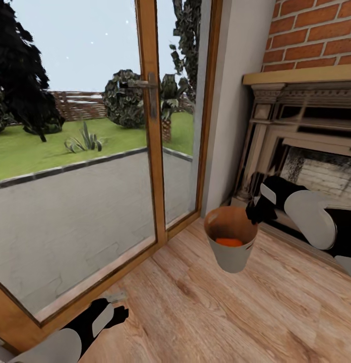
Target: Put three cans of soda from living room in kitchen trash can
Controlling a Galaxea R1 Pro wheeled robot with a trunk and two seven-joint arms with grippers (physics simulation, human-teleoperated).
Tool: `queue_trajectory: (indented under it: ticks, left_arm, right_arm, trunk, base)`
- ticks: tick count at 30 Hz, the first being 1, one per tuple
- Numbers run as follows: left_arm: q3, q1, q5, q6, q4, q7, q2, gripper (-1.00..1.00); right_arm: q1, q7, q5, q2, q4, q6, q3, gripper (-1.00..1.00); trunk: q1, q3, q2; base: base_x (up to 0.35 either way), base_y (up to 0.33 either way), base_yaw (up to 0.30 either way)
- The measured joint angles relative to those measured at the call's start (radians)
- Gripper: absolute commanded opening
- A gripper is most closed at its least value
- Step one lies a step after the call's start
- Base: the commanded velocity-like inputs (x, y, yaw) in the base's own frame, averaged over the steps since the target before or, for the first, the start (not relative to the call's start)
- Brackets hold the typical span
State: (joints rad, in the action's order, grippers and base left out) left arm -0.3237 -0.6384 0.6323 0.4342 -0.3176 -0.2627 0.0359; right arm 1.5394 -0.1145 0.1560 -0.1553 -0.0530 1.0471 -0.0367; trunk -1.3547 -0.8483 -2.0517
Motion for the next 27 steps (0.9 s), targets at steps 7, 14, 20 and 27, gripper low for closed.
queue_trajectory:
  ticks: [7,14,20,27]
  left_arm:
    - [0.002,0.000,0.000,0.000,0.000,0.001,-0.004,1.00]
    - [0.000,0.008,0.001,0.000,0.036,0.003,-0.005,1.00]
    - [0.000,0.009,0.002,-0.002,0.068,0.043,-0.023,1.00]
    - [0.000,0.010,0.000,-0.014,0.085,0.063,-0.051,1.00]
  right_arm:
    - [0.000,0.004,0.022,0.002,0.000,-0.001,0.025,-1.00]
    - [0.000,0.001,0.005,0.002,0.000,0.000,0.006,-1.00]
    - [0.000,0.004,0.017,0.002,0.000,0.000,0.019,-1.00]
    - [0.000,0.003,0.010,0.002,0.000,0.000,0.011,-1.00]
  trunk:
    - [-0.027,-0.022,-0.049]
    - [-0.054,-0.044,-0.098]
    - [-0.077,-0.063,-0.140]
    - [-0.084,-0.069,-0.154]
  base:
    - [0.000,0.000,0.000]
    - [0.000,0.000,0.000]
    - [0.000,0.000,0.000]
    - [0.000,0.000,0.000]
